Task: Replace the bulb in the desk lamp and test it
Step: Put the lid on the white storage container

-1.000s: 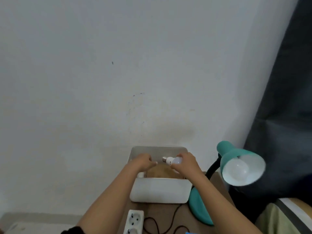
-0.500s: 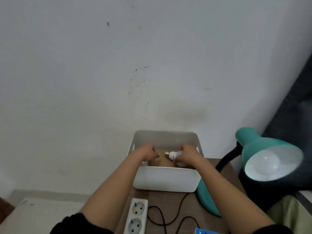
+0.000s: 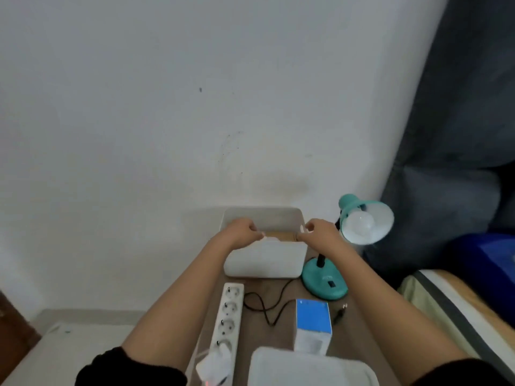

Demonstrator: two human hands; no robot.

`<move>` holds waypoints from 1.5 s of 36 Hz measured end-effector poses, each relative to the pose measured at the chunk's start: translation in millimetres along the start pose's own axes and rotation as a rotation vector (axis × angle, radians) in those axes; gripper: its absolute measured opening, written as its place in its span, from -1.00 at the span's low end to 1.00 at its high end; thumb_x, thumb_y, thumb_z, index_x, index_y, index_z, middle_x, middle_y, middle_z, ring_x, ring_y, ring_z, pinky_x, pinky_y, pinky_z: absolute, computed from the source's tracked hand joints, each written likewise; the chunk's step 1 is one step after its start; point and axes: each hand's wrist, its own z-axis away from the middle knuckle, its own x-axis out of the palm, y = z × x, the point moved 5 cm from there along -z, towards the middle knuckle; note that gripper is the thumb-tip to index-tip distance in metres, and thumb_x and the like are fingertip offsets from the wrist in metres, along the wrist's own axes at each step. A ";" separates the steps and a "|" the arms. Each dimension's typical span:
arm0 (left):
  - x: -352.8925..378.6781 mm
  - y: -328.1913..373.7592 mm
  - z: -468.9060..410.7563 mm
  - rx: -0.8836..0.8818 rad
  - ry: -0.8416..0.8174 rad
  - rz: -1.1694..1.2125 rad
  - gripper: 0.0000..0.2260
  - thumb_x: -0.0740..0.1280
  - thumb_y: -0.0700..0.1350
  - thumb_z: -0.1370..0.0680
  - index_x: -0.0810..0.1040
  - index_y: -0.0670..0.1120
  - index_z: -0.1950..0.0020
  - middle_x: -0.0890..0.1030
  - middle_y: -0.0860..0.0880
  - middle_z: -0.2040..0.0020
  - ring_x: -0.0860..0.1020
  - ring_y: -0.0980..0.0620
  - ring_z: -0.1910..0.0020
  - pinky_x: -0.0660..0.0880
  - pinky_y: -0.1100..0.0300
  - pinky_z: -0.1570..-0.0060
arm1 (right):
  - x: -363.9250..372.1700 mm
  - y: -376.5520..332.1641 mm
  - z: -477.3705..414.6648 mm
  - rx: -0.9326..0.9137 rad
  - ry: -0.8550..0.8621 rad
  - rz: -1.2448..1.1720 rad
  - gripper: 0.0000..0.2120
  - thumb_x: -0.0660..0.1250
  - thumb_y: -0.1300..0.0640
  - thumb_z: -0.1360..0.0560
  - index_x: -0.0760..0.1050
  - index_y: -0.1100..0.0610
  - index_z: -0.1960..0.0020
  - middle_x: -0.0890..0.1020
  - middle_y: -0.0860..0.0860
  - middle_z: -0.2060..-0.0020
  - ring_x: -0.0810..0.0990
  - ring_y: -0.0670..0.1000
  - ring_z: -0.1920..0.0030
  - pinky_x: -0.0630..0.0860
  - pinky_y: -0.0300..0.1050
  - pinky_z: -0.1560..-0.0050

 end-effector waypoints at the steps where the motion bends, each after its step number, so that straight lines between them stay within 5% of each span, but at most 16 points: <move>1: 5.7 2.5 14.5 0.006 0.000 0.011 -0.79 0.28 0.01 -0.55 0.43 -0.12 0.17 0.43 -0.06 0.26 0.39 -0.03 0.26 0.25 0.16 0.31 | -3.0 5.9 12.3 0.006 0.015 0.001 -0.63 0.29 0.15 -0.47 0.45 0.30 -0.23 0.56 0.20 -0.17 0.52 0.16 -0.17 0.45 -0.06 -0.08; 6: 51.5 -0.7 81.7 0.008 0.069 0.173 -0.80 0.32 -0.04 -0.52 0.57 -0.16 0.01 0.55 -0.04 0.11 0.52 -0.01 0.08 0.38 0.20 0.10 | -5.7 48.7 73.4 0.075 0.092 -0.024 -0.72 0.31 0.12 -0.45 0.52 0.24 -0.10 0.60 0.19 -0.09 0.52 0.09 0.03 0.42 -0.14 0.17; 15: 174.7 -37.9 187.1 -0.044 0.128 0.362 -0.69 0.31 -0.09 -0.55 0.47 -0.16 -0.26 0.51 -0.10 -0.22 0.47 -0.01 -0.22 0.35 0.20 -0.18 | 32.7 139.6 187.8 0.260 0.118 -0.092 -0.72 0.31 0.21 -0.43 0.52 0.36 -0.08 0.62 0.24 -0.07 0.56 0.21 -0.11 0.48 0.04 -0.14; 19: 212.5 -64.3 209.6 -0.122 0.115 0.315 -0.56 0.29 -0.06 -0.56 0.31 -0.15 -0.40 0.38 -0.10 -0.37 0.36 -0.04 -0.35 0.25 0.25 -0.24 | 61.6 172.8 220.5 0.335 0.024 -0.075 -0.60 0.32 0.15 -0.46 0.46 0.30 -0.25 0.57 0.20 -0.19 0.52 0.16 -0.19 0.41 -0.12 -0.06; 21: 225.1 -74.5 215.2 -0.146 0.120 0.263 -0.52 0.28 -0.05 -0.56 0.26 -0.17 -0.43 0.33 -0.12 -0.40 0.32 -0.06 -0.39 0.24 0.18 -0.33 | 76.0 186.8 230.8 0.362 -0.011 -0.085 -0.49 0.31 0.12 -0.48 0.34 0.29 -0.37 0.48 0.19 -0.31 0.45 0.16 -0.29 0.38 -0.10 -0.19; 27: 243.2 -88.0 213.4 -0.173 0.155 0.184 -0.45 0.32 -0.04 -0.51 0.25 -0.19 -0.42 0.34 -0.13 -0.39 0.32 -0.07 -0.37 0.24 0.11 -0.38 | 100.5 205.9 245.3 0.421 0.064 -0.117 -0.44 0.35 0.15 -0.45 0.29 0.32 -0.37 0.27 0.26 -0.36 0.27 0.24 -0.37 0.26 0.01 -0.37; 37: 251.8 -90.7 202.2 -0.230 0.181 0.169 -0.40 0.31 -0.02 -0.53 0.18 -0.20 -0.47 0.26 -0.13 -0.47 0.21 -0.11 -0.45 0.14 0.08 -0.44 | 113.8 221.4 239.8 0.454 0.203 -0.237 -0.43 0.40 0.21 -0.35 0.38 0.31 -0.32 0.45 0.28 -0.19 0.35 0.23 -0.26 0.34 0.02 -0.27; 44: 249.8 -89.2 203.9 -0.279 0.181 0.251 -0.55 0.42 -0.10 -0.43 0.39 -0.19 -0.25 0.42 -0.18 -0.27 0.41 -0.17 -0.25 0.39 -0.01 -0.26 | 116.4 234.1 246.3 0.521 0.253 -0.321 -0.43 0.46 0.24 -0.22 0.47 0.29 -0.21 0.49 0.26 -0.11 0.45 0.29 -0.16 0.49 0.14 -0.16; 54: 235.4 -70.6 227.1 -0.200 0.293 0.398 -0.59 0.46 -0.14 -0.40 0.43 -0.18 -0.18 0.43 -0.14 -0.26 0.40 -0.13 -0.24 0.43 -0.03 -0.24 | 73.9 209.2 265.6 0.414 0.430 -0.318 -0.41 0.48 0.30 -0.22 0.45 0.26 -0.23 0.49 0.25 -0.15 0.47 0.24 -0.17 0.47 0.10 -0.19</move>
